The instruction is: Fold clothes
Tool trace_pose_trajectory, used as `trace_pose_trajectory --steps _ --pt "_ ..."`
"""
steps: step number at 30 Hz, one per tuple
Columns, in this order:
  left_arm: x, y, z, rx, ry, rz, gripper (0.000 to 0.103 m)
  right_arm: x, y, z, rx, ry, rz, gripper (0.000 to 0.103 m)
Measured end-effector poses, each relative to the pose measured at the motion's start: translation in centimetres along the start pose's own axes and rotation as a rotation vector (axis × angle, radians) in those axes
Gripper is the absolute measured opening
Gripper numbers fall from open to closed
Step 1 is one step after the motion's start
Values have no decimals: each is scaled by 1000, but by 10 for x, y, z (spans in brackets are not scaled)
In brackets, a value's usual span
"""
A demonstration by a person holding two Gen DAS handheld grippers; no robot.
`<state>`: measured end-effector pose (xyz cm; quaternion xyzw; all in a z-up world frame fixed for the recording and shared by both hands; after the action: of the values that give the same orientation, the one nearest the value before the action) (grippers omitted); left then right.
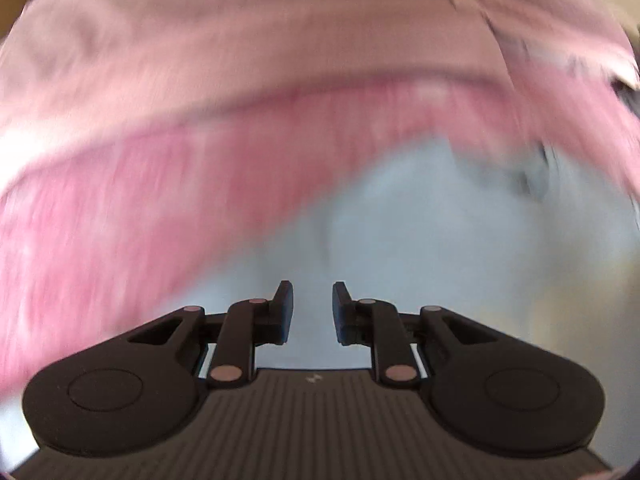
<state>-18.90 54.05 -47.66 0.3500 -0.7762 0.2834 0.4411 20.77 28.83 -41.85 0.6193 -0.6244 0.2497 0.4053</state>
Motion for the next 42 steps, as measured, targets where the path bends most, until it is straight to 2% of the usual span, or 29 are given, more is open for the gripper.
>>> trace_pose_trajectory --steps 2,5,8,9,10,11,12,18,19,20,21,22,23,24,26,27,29,30,33,36,39,40,42 --pt "25 18 50 53 64 -4 17 27 15 45 -99 25 -28 18" --pt "65 41 124 195 151 -14 17 64 33 113 -287 80 -49 18" --pt "96 48 174 333 203 -4 21 87 59 164 -480 107 -89 19" --pt "102 47 186 369 210 4 22 90 68 175 -519 114 -99 24" --pt "108 46 197 405 217 12 24 90 76 180 -520 118 -100 38" --pt "112 44 205 429 217 22 25 89 84 185 -521 121 -100 45" --pt "113 40 210 445 212 36 26 88 91 188 -517 119 -101 51" --pt "103 16 223 482 187 109 31 54 111 176 -438 45 -52 51" --pt "101 12 225 489 175 115 37 53 113 174 -425 33 -46 51" --pt "99 10 225 493 160 121 42 51 116 172 -416 25 -44 48" --pt "98 7 225 495 148 124 44 50 117 171 -413 29 -48 28" --pt "98 5 225 494 139 125 47 49 118 171 -415 34 -54 18" --pt "98 3 224 487 133 126 46 50 119 172 -431 37 -65 15" --pt "99 -1 223 469 131 137 42 53 119 175 -445 34 -71 5" --pt "101 -12 222 437 153 203 9 60 119 178 -465 28 -87 5" --pt "100 -19 224 415 177 220 9 65 120 177 -468 21 -93 5" --pt "98 -23 225 362 179 189 8 78 119 178 -464 8 -107 4" --pt "97 -23 224 352 177 179 4 80 120 176 -460 5 -106 4" --pt "109 -21 217 385 156 197 1 94 121 171 -454 -19 -95 3" --pt "166 -20 201 411 23 324 1 131 120 160 -434 -94 -87 3" --pt "237 3 203 530 -83 449 1 186 123 154 -413 -208 -116 3" --pt "251 14 209 568 -87 448 1 203 124 155 -417 -233 -127 2" --pt "251 31 232 610 -20 347 2 217 125 172 -439 -162 -88 3"
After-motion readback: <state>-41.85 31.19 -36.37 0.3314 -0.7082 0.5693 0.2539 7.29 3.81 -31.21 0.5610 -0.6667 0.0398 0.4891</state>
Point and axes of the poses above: each gripper's, at about its wrist camera, not at the fingertips, and x roughly against the way its jaws point, y to its left, z to its underside, the point moved 10 cm from there along -x, roughly the way its jaws point, and after that the axes turned 14 degrees about x, right-handed, at the moved point
